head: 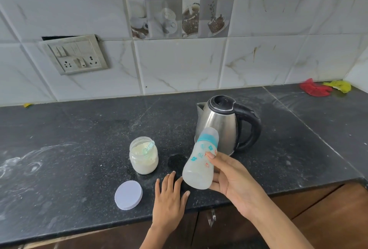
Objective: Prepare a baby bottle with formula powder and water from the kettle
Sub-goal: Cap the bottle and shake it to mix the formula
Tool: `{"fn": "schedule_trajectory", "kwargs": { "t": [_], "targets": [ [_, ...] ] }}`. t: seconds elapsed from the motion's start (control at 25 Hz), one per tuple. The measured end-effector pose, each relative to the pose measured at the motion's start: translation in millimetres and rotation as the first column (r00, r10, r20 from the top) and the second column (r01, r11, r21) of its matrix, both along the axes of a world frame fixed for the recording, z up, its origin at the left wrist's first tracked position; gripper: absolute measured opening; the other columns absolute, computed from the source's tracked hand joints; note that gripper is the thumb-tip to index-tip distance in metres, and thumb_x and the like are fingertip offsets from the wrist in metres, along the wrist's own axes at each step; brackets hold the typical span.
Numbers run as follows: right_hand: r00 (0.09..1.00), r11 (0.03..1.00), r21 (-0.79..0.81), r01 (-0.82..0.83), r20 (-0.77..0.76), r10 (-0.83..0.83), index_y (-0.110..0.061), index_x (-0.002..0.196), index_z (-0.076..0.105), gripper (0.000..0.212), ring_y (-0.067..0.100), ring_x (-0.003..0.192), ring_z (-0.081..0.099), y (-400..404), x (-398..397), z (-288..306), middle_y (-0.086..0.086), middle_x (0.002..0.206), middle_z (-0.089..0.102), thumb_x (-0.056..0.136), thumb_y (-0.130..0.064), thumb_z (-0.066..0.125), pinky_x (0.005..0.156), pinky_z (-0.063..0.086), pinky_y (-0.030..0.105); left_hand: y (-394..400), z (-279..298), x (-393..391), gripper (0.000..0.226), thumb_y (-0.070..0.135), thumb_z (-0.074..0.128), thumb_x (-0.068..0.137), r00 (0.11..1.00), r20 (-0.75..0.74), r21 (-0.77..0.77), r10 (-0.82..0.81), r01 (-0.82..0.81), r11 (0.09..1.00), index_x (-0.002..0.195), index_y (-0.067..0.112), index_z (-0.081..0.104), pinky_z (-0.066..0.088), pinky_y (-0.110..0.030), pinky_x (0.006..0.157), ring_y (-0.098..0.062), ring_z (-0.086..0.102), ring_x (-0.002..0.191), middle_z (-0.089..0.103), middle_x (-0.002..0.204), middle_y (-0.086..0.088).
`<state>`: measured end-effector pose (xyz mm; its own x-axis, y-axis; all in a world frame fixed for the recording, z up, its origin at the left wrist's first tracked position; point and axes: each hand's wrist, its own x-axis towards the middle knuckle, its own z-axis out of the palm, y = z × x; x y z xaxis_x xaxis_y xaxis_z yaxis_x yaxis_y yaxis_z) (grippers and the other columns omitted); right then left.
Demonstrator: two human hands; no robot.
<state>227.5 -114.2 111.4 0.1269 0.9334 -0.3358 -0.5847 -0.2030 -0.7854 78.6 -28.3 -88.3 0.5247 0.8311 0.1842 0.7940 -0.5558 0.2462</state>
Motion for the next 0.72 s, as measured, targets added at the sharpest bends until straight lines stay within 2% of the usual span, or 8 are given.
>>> {"fn": "schedule_trajectory", "kwargs": {
  "t": [0.2,0.36,0.44,0.48,0.56,0.64,0.72],
  "targets": [
    [0.998,0.999,0.028,0.025,0.062,-0.026,-0.015,0.106,0.066,0.037,0.016,0.087,0.075,-0.8,-1.9,4.6,0.003,0.093,0.078,0.07,-0.018,0.069,0.064,0.062,0.035,1.2,-4.3,-0.4,0.045,0.05,0.022,0.098,1.0,-0.011,0.004,0.0,0.0,1.0,0.129,0.022,0.04,0.026,-0.049,0.107,-0.026,0.051,0.123,0.055,0.134,-0.006],
    [0.937,0.994,0.044,0.097,0.332,-0.106,-0.018,0.117,0.057,0.064,0.011,0.091,0.072,0.4,-5.1,4.2,-0.001,0.099,0.074,0.056,-0.022,0.078,0.063,0.06,0.028,2.1,-6.0,-0.9,0.047,0.05,0.025,0.098,0.999,-0.034,-0.007,-0.005,0.004,1.0,0.13,0.021,0.042,0.028,-0.05,0.109,-0.026,0.049,0.126,0.053,0.136,-0.006],
    [0.897,0.986,0.049,0.159,0.411,-0.165,-0.023,0.111,0.056,0.064,0.01,0.088,0.07,2.0,-7.6,3.0,-0.002,0.099,0.069,0.052,-0.026,0.079,0.062,0.057,0.021,3.0,-6.5,-1.0,0.045,0.05,0.027,0.097,0.999,-0.041,-0.009,-0.008,0.007,1.0,0.128,0.021,0.044,0.025,-0.049,0.108,-0.026,0.049,0.125,0.053,0.136,-0.006],
    [0.899,0.983,0.058,0.173,0.399,-0.182,-0.023,0.106,0.056,0.059,0.01,0.086,0.069,2.1,-9.0,2.5,-0.002,0.096,0.067,0.052,-0.027,0.078,0.063,0.056,0.02,3.3,-6.5,-1.0,0.044,0.05,0.028,0.097,0.999,-0.04,-0.012,-0.01,0.01,1.0,0.126,0.021,0.046,0.023,-0.049,0.107,-0.027,0.05,0.125,0.053,0.136,-0.007],
    [0.942,0.979,0.04,0.202,0.265,-0.205,-0.023,0.099,0.059,0.047,0.015,0.086,0.068,3.6,-11.9,-0.3,0.001,0.092,0.067,0.055,-0.027,0.076,0.07,0.055,0.027,3.3,-6.7,-1.1,0.043,0.049,0.03,0.097,0.999,-0.036,-0.013,-0.013,0.012,1.0,0.122,0.021,0.049,0.022,-0.049,0.107,-0.027,0.05,0.124,0.053,0.136,-0.007],
    [0.971,0.98,-0.014,0.2,0.134,-0.196,-0.021,0.102,0.06,0.045,0.019,0.092,0.068,4.6,-12.3,-5.7,0.006,0.094,0.069,0.059,-0.027,0.075,0.077,0.055,0.036,3.1,-7.3,-1.4,0.043,0.049,0.03,0.096,0.999,-0.032,-0.007,-0.013,0.013,1.0,0.121,0.021,0.05,0.023,-0.049,0.106,-0.027,0.051,0.124,0.053,0.136,-0.007],
    [0.984,0.982,-0.055,0.179,0.03,-0.177,-0.017,0.11,0.06,0.044,0.025,0.094,0.069,5.2,-10.5,-11.1,0.011,0.097,0.071,0.069,-0.024,0.073,0.076,0.056,0.039,3.4,-7.5,-1.5,0.043,0.049,0.029,0.096,0.999,-0.034,-0.007,-0.012,0.012,1.0,0.12,0.02,0.05,0.023,-0.049,0.105,-0.028,0.051,0.123,0.054,0.135,-0.008]
  ]
}}
